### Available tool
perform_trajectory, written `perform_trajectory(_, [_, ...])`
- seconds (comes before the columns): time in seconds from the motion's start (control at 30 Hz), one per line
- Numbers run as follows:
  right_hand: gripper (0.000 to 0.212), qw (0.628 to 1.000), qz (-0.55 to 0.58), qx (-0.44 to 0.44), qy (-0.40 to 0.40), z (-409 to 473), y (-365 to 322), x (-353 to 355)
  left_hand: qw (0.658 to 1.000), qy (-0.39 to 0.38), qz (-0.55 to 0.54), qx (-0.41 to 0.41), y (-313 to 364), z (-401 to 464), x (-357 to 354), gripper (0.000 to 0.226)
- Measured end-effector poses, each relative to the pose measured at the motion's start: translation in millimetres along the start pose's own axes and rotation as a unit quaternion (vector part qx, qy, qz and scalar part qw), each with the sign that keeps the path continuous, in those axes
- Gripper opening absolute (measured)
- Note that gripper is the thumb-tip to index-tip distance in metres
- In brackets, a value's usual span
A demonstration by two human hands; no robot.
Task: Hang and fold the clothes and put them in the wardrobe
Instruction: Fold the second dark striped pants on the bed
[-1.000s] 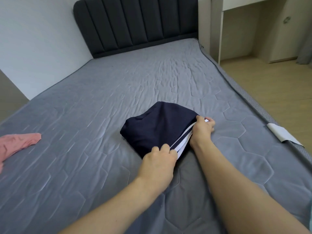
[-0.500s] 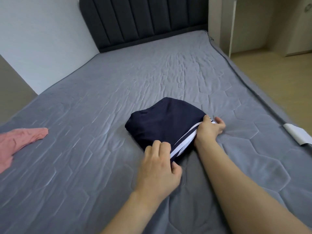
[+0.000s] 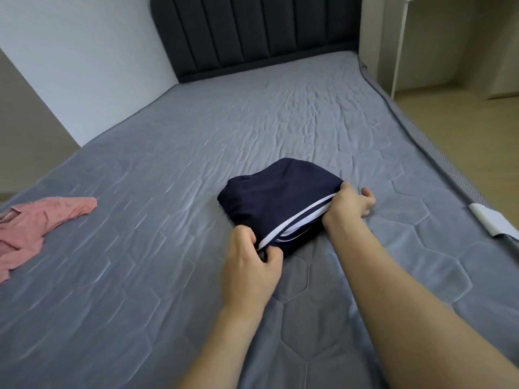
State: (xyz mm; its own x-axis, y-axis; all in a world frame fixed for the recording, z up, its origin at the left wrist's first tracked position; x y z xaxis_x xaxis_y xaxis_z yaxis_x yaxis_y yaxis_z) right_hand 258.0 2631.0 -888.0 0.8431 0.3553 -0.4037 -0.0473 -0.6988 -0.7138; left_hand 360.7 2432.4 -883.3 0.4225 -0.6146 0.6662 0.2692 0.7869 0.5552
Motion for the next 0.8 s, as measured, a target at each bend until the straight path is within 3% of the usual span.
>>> perform_trajectory(0.13, [0.081, 0.998, -0.027, -0.044, -0.023, -6, 0, -2, 0.997, 0.001, 0.065, 0.029, -9, -1, 2, 0.047])
perform_trajectory(0.27, [0.105, 0.991, -0.065, -0.101, -0.055, -16, 5, -8, 0.980, 0.093, -0.033, 0.172, -5, 10, -1, 0.035])
perform_trajectory(0.33, [0.097, 0.982, -0.068, -0.147, -0.101, -22, 9, -12, 0.977, 0.064, -0.028, 0.202, 2, 2, -6, 0.028])
perform_trajectory(0.43, [0.061, 0.971, -0.109, -0.163, -0.140, -22, 15, -10, 0.984, -0.129, 0.111, 0.052, 18, -23, -10, 0.017])
perform_trajectory(0.5, [0.041, 0.977, -0.097, -0.151, -0.113, -16, 15, -4, 0.963, -0.244, 0.109, -0.038, 21, -26, -2, 0.011])
perform_trajectory(0.53, [0.036, 0.981, -0.076, -0.146, -0.104, -13, 13, -2, 0.965, -0.247, 0.073, -0.039, 18, -13, 7, 0.006])
perform_trajectory(0.6, [0.036, 0.981, -0.053, -0.146, -0.120, -13, 11, -1, 0.989, -0.144, -0.017, 0.034, 5, 36, 22, 0.010])
perform_trajectory(0.67, [0.057, 0.970, -0.085, -0.154, -0.168, -20, 10, -3, 0.989, -0.079, -0.036, 0.121, -10, 98, 29, 0.011])
perform_trajectory(0.73, [0.075, 0.957, -0.140, -0.157, -0.199, -22, 11, -3, 0.976, -0.122, -0.027, 0.178, -27, 151, 19, 0.026])
perform_trajectory(0.8, [0.063, 0.954, -0.147, -0.151, -0.213, -16, 13, -1, 0.945, -0.231, -0.089, 0.214, -43, 181, -7, 0.049])
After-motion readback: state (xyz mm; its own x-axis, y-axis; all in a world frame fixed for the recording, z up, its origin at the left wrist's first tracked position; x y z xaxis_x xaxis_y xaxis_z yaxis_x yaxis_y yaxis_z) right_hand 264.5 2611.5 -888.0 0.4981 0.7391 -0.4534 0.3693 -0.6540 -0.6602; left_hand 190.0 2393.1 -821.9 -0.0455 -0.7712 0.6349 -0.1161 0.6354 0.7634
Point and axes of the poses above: each hand's wrist, its own z-axis towards the middle knuckle, its own x-axis out of the back of the hand, y = z × x, the point moved 3 cm from there along z, towards the middle knuckle, and after that the axes turned 4 degrees about -x, right-handed, at the moved point
